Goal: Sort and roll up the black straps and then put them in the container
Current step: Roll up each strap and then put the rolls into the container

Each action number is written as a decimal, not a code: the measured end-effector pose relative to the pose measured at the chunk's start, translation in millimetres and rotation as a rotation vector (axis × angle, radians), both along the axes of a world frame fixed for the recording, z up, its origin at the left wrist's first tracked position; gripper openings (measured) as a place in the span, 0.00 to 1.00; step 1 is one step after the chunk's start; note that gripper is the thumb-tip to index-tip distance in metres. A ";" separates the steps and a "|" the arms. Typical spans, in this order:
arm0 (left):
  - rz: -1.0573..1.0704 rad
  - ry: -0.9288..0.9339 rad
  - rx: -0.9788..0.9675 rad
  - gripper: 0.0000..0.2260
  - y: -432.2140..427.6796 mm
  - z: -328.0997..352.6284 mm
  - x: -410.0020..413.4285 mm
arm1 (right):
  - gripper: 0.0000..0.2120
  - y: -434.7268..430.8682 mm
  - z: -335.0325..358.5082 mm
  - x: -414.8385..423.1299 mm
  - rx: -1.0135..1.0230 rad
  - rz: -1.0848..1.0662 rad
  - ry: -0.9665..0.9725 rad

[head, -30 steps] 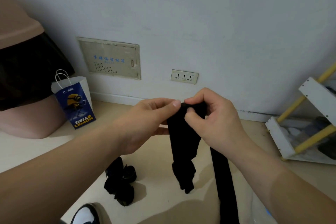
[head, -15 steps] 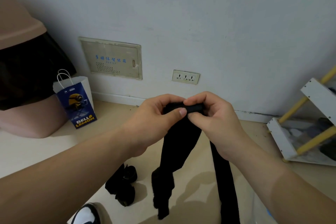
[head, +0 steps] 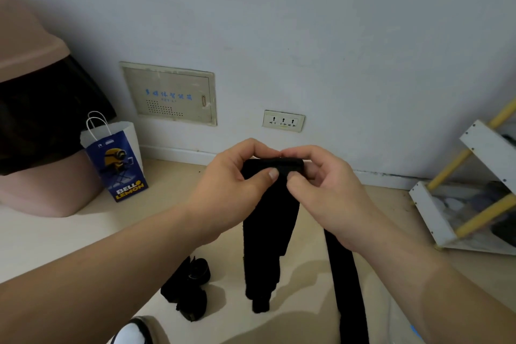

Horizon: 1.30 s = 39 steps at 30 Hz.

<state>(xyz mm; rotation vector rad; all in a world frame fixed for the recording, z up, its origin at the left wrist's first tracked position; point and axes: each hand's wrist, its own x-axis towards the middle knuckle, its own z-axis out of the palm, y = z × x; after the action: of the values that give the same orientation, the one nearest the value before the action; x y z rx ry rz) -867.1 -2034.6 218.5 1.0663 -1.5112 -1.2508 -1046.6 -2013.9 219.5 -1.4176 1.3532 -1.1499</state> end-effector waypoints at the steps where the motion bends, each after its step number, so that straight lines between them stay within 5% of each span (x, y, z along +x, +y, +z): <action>1: 0.001 -0.049 -0.053 0.11 -0.3 -1.1 -0.1 | 0.15 0.4 -0.2 1.1 -0.005 -0.001 0.008; 4: 0.000 -0.097 -0.108 0.12 -0.7 -2.1 -1.4 | 0.15 -0.1 1.4 1.7 -0.038 -0.007 0.019; 13: -0.187 0.148 0.378 0.10 -0.1 1.4 -0.5 | 0.19 -2.9 2.9 -2.7 -0.135 -0.057 0.078; 17: -0.290 0.140 0.499 0.22 -2.1 8.4 1.2 | 0.20 -2.7 2.6 -3.0 -0.149 -0.072 0.069; 24: -0.082 0.163 0.372 0.08 -0.2 -3.1 0.8 | 0.19 -4.2 -4.2 4.4 -0.112 -0.067 0.003; 32: -0.042 0.135 0.233 0.06 0.0 6.3 0.6 | 0.15 -3.4 9.4 -1.3 0.203 0.094 -0.453; 36: -0.069 0.058 0.141 0.07 1.0 5.9 1.6 | 0.24 -5.1 4.6 -3.3 0.309 0.121 -0.322; 39: -0.094 -0.046 0.008 0.08 -0.3 4.9 3.8 | 0.21 -4.6 2.4 -2.5 0.281 0.099 -0.351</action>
<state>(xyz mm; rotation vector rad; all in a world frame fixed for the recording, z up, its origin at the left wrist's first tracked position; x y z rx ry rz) -863.3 -2034.9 223.4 1.0458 -1.6081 -1.3052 -1049.1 -2018.5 221.9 -1.0156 1.1312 -1.0395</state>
